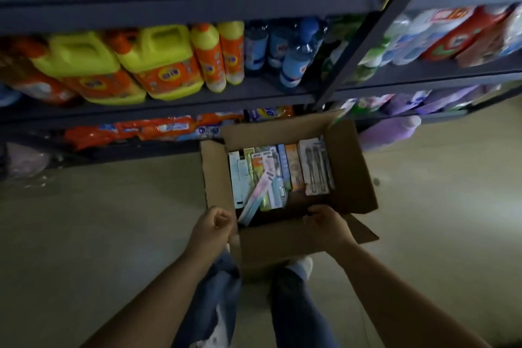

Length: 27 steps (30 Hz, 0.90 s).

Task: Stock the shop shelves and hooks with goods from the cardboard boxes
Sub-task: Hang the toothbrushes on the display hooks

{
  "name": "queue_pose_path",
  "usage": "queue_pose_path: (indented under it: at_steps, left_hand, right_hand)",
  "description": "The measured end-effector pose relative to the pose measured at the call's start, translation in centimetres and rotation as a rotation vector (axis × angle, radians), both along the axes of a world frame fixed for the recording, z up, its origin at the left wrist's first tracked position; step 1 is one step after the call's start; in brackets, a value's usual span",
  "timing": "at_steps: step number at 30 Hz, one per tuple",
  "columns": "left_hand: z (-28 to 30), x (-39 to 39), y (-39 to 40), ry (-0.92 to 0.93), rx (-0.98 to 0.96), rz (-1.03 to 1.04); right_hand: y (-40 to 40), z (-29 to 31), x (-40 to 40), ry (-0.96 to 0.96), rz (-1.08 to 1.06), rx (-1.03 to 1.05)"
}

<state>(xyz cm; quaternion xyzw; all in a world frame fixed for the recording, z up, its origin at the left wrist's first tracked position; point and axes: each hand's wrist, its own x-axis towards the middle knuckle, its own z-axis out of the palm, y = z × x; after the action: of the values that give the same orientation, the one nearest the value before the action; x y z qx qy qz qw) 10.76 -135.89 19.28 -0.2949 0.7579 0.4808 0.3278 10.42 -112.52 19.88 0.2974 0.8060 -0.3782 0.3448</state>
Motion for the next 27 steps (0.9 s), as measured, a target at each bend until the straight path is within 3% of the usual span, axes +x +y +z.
queue_pose_path:
  at_steps: [5, 10, 19, 23, 27]
  left_hand:
    - [-9.8, -0.7, 3.2, -0.020, -0.031, 0.073]
    - [-20.0, -2.4, 6.0, -0.008, 0.001, 0.077]
    - [-38.2, -4.8, 7.7, 0.108, -0.144, -0.025]
    - [-43.3, -3.3, 9.6, 0.122, -0.249, -0.058]
    - [-45.3, -2.2, 9.6, 0.060, -0.467, -0.196]
  right_hand:
    - [1.5, -8.8, -2.2, -0.004, 0.233, 0.002]
    - [2.4, -20.4, -4.5, -0.010, 0.293, 0.113]
    - [0.7, -41.3, -7.8, 0.076, 0.205, 0.086]
    - [0.6, -45.6, -6.5, 0.183, 0.115, 0.119]
    - [0.5, -47.3, -5.4, 0.137, 0.053, 0.043]
